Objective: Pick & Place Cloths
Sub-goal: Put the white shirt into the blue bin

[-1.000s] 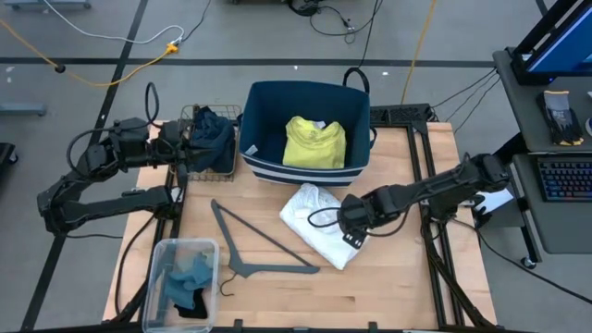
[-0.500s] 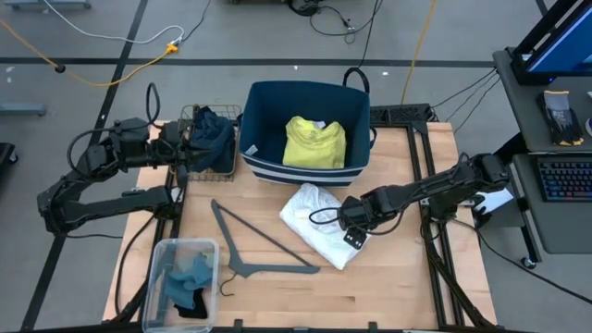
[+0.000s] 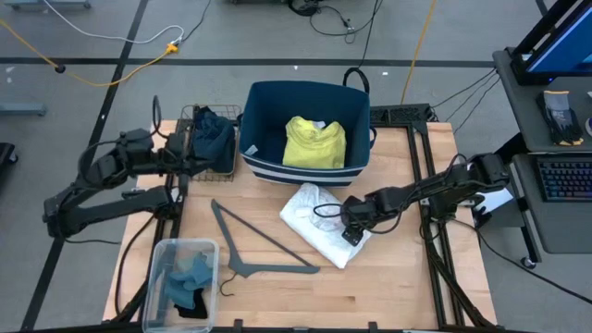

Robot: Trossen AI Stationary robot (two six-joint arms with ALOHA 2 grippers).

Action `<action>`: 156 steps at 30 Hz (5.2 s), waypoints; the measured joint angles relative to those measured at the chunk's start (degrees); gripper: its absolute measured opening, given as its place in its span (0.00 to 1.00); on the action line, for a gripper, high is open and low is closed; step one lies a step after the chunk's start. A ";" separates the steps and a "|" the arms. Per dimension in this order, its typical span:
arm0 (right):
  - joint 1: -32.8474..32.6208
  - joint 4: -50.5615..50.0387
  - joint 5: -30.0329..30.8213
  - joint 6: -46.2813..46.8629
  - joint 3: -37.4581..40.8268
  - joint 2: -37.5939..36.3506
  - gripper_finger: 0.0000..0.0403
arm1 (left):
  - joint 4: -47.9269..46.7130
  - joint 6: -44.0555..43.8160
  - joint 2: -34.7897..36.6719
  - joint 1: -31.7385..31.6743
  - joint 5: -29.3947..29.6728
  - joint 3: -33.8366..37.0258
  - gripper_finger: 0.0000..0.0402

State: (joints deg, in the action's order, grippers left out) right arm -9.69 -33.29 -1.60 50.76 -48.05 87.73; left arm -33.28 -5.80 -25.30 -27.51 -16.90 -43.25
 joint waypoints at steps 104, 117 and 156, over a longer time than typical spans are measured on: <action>25.60 -24.16 -21.94 -37.02 -80.70 1.41 0.07 | 13.39 -12.68 24.68 -0.04 4.34 26.35 0.05; 39.49 -26.63 -40.48 -41.39 -80.68 9.73 0.07 | 13.40 -12.38 24.68 -0.04 4.37 26.35 0.05; 52.52 -26.97 -47.27 -68.77 -64.79 25.65 0.07 | 13.37 -12.49 24.63 -0.04 5.55 26.35 0.05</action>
State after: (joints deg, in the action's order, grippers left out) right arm 42.83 -60.26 -48.87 -18.01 -112.84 113.38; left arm -19.91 -18.28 -0.67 -27.55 -11.35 -16.91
